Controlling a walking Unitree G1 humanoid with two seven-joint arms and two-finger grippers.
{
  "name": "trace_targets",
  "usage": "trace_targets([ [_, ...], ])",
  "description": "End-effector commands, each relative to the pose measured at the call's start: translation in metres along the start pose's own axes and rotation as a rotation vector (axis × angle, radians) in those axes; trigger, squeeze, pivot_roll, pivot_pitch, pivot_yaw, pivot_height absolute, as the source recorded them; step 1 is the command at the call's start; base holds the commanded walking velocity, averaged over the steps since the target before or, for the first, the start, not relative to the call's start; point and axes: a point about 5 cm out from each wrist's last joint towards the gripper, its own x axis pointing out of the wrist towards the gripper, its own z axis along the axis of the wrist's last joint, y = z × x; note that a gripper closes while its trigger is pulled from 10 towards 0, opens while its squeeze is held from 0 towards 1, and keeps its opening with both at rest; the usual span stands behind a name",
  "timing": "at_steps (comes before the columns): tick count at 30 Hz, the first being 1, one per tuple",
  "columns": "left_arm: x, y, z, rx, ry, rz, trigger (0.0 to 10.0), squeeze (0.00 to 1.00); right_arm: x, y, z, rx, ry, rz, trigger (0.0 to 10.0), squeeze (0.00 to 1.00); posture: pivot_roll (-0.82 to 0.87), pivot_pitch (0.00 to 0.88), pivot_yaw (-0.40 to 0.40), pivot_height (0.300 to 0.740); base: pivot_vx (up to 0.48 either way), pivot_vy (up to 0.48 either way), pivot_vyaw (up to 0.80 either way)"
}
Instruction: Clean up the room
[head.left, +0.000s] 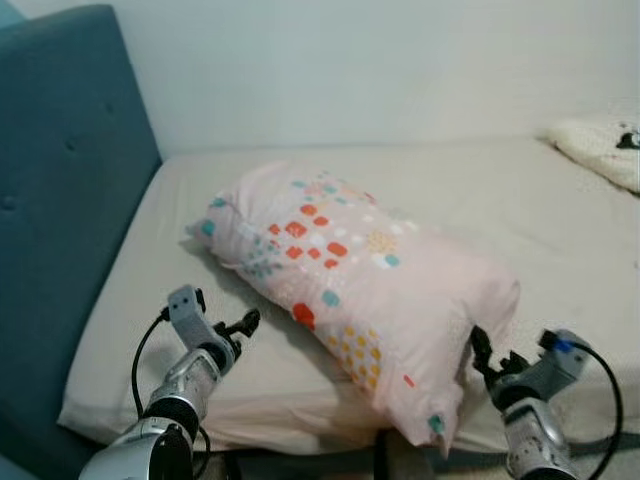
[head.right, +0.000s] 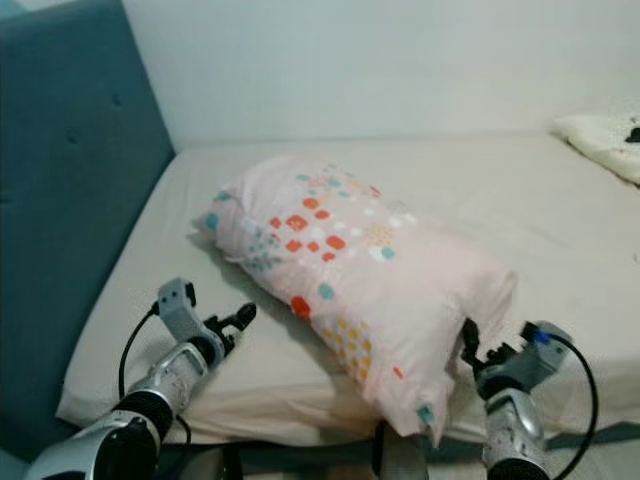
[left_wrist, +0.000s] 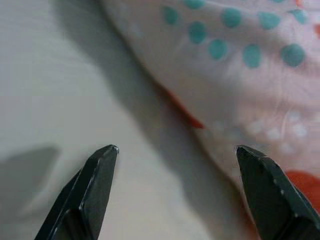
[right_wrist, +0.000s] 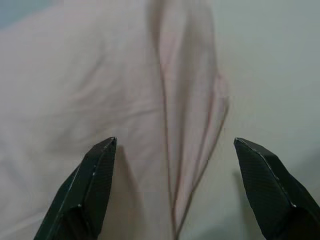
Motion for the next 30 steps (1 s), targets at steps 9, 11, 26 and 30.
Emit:
trace_targets([
  [9,0.006,-0.023,0.015,-0.071,-0.054,-0.202,10.0,0.00,-0.007,0.031,0.016,0.259,-0.120,0.348,10.0,0.00,-0.06,0.060,0.043,0.478,0.000,0.000,0.00],
  [11,0.006,-0.023,0.016,-0.082,-0.058,-0.210,10.0,0.00,-0.008,0.038,0.016,0.268,-0.119,0.394,10.0,0.00,-0.06,0.062,0.044,0.469,0.000,0.000,0.00],
  [26,0.000,-0.046,0.000,-0.220,0.020,-0.407,10.0,0.00,0.015,0.040,0.017,0.388,-0.148,0.221,10.0,0.00,-0.02,0.103,0.052,0.469,0.000,0.000,0.00],
  [30,-0.001,-0.053,-0.001,-0.226,0.027,-0.436,10.0,0.00,0.022,0.054,0.020,0.396,-0.135,0.308,10.0,0.00,0.00,0.123,0.057,0.469,0.000,0.000,0.00],
])
